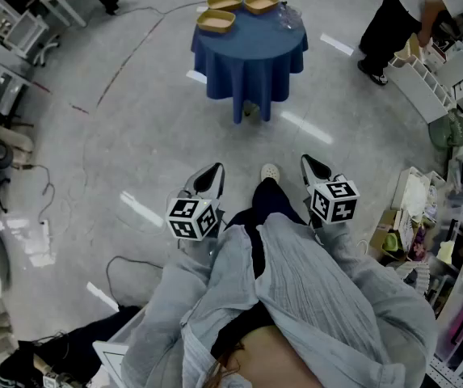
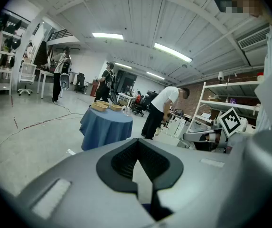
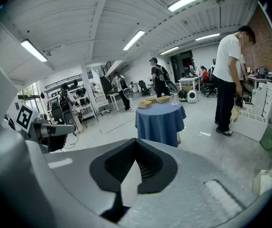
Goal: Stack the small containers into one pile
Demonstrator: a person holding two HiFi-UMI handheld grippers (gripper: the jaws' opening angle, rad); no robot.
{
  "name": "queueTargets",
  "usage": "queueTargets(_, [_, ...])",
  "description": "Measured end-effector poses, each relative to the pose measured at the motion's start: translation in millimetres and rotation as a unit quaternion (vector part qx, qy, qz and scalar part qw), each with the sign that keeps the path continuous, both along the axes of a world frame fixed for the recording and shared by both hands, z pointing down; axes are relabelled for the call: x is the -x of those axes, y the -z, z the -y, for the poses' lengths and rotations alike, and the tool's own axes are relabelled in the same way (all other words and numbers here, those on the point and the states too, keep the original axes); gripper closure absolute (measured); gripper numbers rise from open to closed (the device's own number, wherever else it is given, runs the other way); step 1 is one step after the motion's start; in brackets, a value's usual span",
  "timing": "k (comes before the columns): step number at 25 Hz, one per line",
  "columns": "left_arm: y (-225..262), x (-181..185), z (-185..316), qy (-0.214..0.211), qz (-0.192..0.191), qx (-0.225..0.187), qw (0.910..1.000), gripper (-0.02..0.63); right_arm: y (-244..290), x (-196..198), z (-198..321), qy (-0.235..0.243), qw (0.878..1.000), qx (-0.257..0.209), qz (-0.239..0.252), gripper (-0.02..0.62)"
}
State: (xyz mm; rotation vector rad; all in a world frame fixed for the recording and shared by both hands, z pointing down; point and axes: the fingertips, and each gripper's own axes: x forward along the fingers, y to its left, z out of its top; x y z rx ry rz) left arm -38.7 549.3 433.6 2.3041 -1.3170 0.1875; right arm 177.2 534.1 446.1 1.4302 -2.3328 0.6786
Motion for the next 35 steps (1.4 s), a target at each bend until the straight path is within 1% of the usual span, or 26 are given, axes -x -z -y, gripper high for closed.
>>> queueTargets(5, [3,5,4,0.007,-0.004,-0.007,0.9999,0.591,0,7,5,0.008,1.0,0.0,0.001,0.594])
queueTargets(9, [2,10,2,0.015,-0.009,-0.005,0.9998,0.591,1,16,6,0.014,1.0,-0.004,-0.003,0.594])
queueTargets(13, [3,11,2,0.016,-0.013,-0.004,0.9998,0.591,7,15,11,0.003,1.0,-0.015,-0.012,0.591])
queueTargets(14, [2,11,3,0.018,-0.013,-0.003,0.9998,0.591,7,14,13,0.0,1.0,-0.015,-0.012,0.558])
queueTargets(16, [0,10,6,0.021,-0.014,-0.001,0.9997,0.591,5,12,17,-0.005,1.0,-0.01,-0.004,0.372])
queueTargets(17, [-2,9,9,0.022,-0.013,0.001,0.9997,0.591,5,10,20,-0.009,1.0,-0.009,0.0,0.333])
queueTargets(18, [-4,7,12,0.022,-0.012,0.004,0.9997,0.591,4,10,23,-0.011,1.0,-0.009,0.004,0.321])
queueTargets(22, [-8,4,29,0.014,-0.006,0.011,0.9998,0.591,-2,11,41,-0.008,1.0,-0.002,0.016,0.325])
queueTargets(26, [-9,21,67,0.016,-0.002,0.019,0.9997,0.591,-7,29,76,-0.007,1.0,0.01,0.014,0.329])
queueTargets(27, [-8,23,74,0.017,-0.001,0.019,0.9997,0.591,-6,31,84,-0.004,1.0,0.011,0.014,0.338])
queueTargets(31, [-4,17,106,0.023,0.002,0.017,0.9996,0.591,-6,24,115,0.006,1.0,0.013,0.013,0.341])
queueTargets(35, [-4,23,148,0.031,0.002,0.019,0.9993,0.591,-4,29,159,0.018,1.0,0.014,0.012,0.342])
